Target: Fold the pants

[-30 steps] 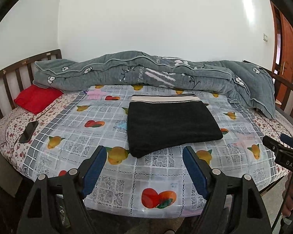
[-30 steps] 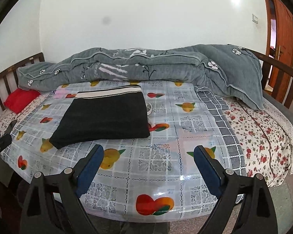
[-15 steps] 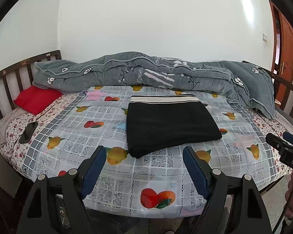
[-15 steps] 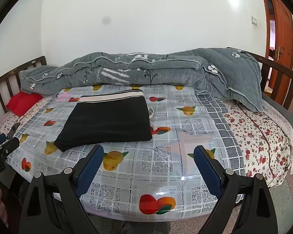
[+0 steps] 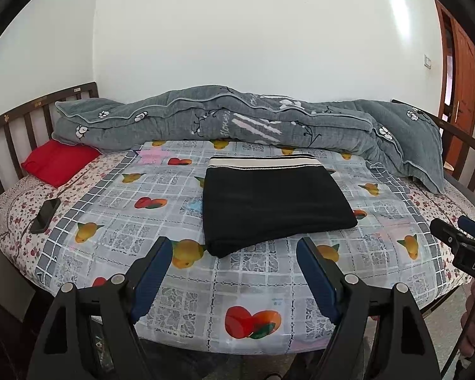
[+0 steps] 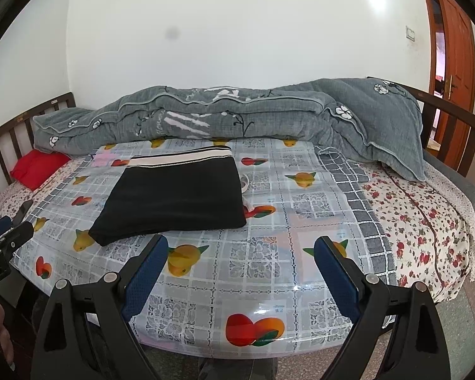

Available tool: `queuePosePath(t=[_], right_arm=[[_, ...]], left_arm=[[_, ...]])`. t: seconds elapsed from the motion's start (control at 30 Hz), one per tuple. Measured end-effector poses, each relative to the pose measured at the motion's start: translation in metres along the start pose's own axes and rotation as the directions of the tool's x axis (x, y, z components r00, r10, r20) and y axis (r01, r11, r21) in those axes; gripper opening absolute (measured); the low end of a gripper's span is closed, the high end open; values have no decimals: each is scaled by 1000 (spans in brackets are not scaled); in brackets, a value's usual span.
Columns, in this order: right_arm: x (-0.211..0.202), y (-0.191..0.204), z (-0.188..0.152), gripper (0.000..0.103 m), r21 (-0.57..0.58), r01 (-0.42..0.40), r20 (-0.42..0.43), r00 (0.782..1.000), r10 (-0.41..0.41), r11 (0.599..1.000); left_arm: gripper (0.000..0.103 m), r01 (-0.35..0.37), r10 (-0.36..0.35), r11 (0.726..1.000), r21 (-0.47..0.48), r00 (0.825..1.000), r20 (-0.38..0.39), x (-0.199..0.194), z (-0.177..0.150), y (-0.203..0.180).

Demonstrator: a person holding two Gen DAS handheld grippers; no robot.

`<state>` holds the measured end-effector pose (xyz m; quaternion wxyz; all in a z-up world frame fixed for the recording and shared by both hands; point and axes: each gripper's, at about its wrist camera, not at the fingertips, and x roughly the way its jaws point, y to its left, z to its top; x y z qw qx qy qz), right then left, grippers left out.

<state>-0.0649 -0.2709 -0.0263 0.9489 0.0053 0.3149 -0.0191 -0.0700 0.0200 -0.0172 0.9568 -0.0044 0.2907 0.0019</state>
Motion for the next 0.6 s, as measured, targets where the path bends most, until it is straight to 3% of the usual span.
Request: queuePosePath(t=[0.6], right_arm=[[-2,6,0,92,-12,-23,12,1000,23,1000]], left_arm=[[80,14,-14,1000,-14,1000,10,-2,2,-4]])
